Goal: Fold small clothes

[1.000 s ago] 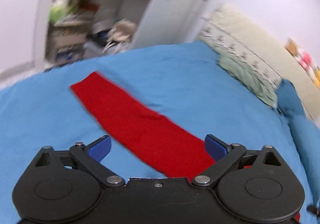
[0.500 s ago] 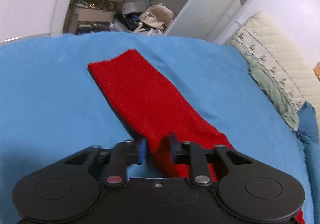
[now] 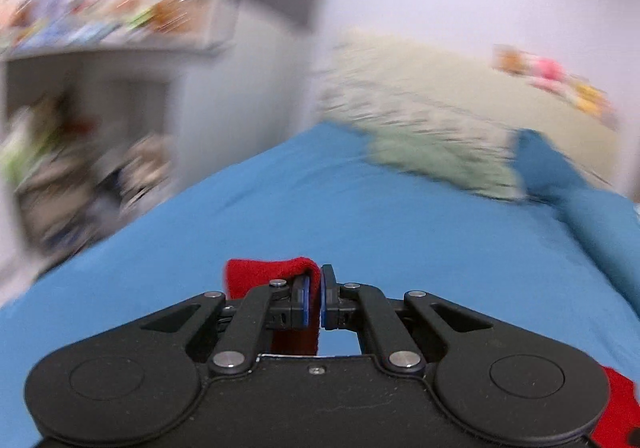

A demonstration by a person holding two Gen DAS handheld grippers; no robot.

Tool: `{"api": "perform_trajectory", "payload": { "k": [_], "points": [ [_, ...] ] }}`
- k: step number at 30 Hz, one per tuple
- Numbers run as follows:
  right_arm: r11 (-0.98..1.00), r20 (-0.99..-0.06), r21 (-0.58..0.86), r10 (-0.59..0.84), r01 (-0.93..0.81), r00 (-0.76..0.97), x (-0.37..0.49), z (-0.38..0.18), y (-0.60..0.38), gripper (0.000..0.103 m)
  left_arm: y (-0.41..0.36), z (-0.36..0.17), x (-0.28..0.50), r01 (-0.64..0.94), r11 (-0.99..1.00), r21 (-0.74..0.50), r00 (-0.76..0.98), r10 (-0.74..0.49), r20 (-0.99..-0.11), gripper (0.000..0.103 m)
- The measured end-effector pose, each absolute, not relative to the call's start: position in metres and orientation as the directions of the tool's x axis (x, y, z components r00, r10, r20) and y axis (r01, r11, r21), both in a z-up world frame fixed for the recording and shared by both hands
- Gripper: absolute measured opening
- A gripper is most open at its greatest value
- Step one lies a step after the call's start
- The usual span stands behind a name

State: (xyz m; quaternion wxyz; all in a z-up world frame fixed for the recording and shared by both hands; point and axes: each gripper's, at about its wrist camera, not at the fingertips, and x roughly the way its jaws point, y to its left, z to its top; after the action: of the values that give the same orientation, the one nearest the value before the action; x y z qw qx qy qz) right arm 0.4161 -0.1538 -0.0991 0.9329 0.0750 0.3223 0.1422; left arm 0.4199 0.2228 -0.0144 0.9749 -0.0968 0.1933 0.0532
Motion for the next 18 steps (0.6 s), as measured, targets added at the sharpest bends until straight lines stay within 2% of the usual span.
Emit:
{"api": "perform_trajectory", "payload": {
  "k": [3,5,9,14,18],
  "points": [
    [0.968,-0.573,0.201,0.238,-0.148,0.784,0.412,-0.089,-0.180,0.103,0.136,0.000,0.431,0.036,0.993,-0.112,0.929,-0.075,-0.364,0.005],
    [0.979,-0.573,0.180,0.187,-0.100,0.798,0.408,-0.086,-0.198,0.103,0.077,-0.008,0.436,0.134,0.987,-0.090,0.912,-0.159,-0.379,0.005],
    [0.988,-0.598,0.153,0.097,-0.006,0.796,0.402,-0.091,-0.239,0.103,-0.019,-0.066,0.444,0.262,0.958,-0.118,0.811,-0.285,-0.511,0.005],
    [0.985,-0.652,0.162,0.056,0.067,0.756,0.392,-0.107,-0.280,0.103,-0.081,-0.148,0.441,0.324,0.945,-0.048,0.705,-0.275,-0.654,0.005],
    [0.984,-0.667,0.162,0.055,0.072,0.743,0.387,-0.117,-0.298,0.103,-0.082,-0.165,0.431,0.330,0.944,-0.018,0.714,-0.262,-0.649,0.006]
  ]
}}
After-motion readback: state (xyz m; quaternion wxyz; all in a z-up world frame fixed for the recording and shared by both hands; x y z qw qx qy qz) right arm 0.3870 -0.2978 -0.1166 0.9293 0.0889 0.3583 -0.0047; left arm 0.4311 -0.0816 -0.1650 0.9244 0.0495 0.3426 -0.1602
